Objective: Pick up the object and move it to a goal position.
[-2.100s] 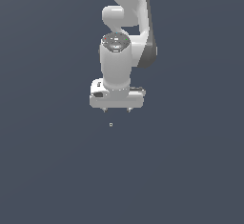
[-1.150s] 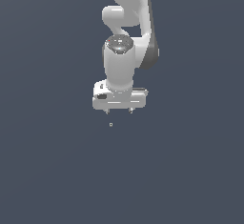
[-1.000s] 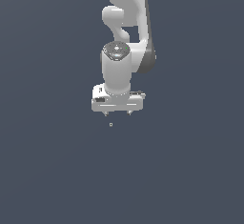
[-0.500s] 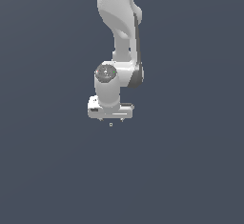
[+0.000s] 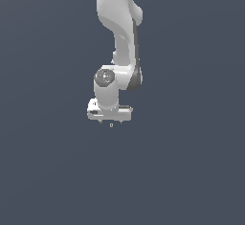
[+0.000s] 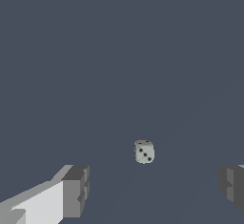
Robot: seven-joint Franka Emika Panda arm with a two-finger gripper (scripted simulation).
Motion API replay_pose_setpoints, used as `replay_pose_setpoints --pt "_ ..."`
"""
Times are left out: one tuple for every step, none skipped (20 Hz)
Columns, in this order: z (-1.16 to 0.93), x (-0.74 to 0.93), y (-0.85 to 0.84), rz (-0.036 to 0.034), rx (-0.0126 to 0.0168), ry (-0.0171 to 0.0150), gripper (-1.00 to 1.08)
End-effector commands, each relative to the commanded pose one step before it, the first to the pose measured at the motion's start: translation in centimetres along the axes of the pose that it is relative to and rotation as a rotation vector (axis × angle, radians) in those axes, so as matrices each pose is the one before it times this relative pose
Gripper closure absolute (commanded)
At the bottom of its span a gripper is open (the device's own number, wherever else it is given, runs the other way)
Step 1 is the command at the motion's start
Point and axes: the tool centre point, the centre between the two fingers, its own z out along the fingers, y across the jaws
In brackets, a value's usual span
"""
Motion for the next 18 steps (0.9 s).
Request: replay_pose_setpoints --pt "0.597 -0.043 -0.011 -0.00008 0.00006 -0.00076 -0.92" --pt "0.378 -0.013 -0.004 0.00000 0.00000 0.00000 -0.92" --pt "0.420 -0.020 0.029 0.00055 0.00012 0.00040 -0.92" --pt "0.508 -0.019 -0.005 0.00000 0.00000 0.00000 -0.92" --pt "0.570 -0.021 -0.006 0.00000 0.00000 0.00000 -0.92" --pt "0.560 -0.018 -0.005 0.00000 0.00000 0.00000 -0.92" --pt "0.461 -0.015 0.029 0.00055 0.00011 0.00040 -0.92" --pt "0.410 -0.002 -0.003 0.00000 0.00000 0.00000 -0.92" --pt "0.337 0.007 -0.002 0.00000 0.00000 0.00000 -0.92" --pt "0.265 0.016 0.000 0.00000 0.00000 0.00000 -0.92" --pt "0.195 0.024 0.001 0.00000 0.00000 0.00000 -0.92" --pt "0.130 0.027 0.001 0.00000 0.00000 0.00000 -0.92" --pt "0.072 0.022 0.001 0.00000 0.00000 0.00000 -0.92" --pt "0.022 0.009 0.001 0.00000 0.00000 0.00000 -0.92" --pt "0.000 0.000 0.000 0.00000 0.00000 0.00000 1.08" --pt "0.000 0.000 0.000 0.00000 0.00000 0.00000 1.08" --pt "0.000 0.000 0.000 0.00000 0.00000 0.00000 1.08" --pt "0.000 0.000 0.000 0.00000 0.00000 0.00000 1.08"
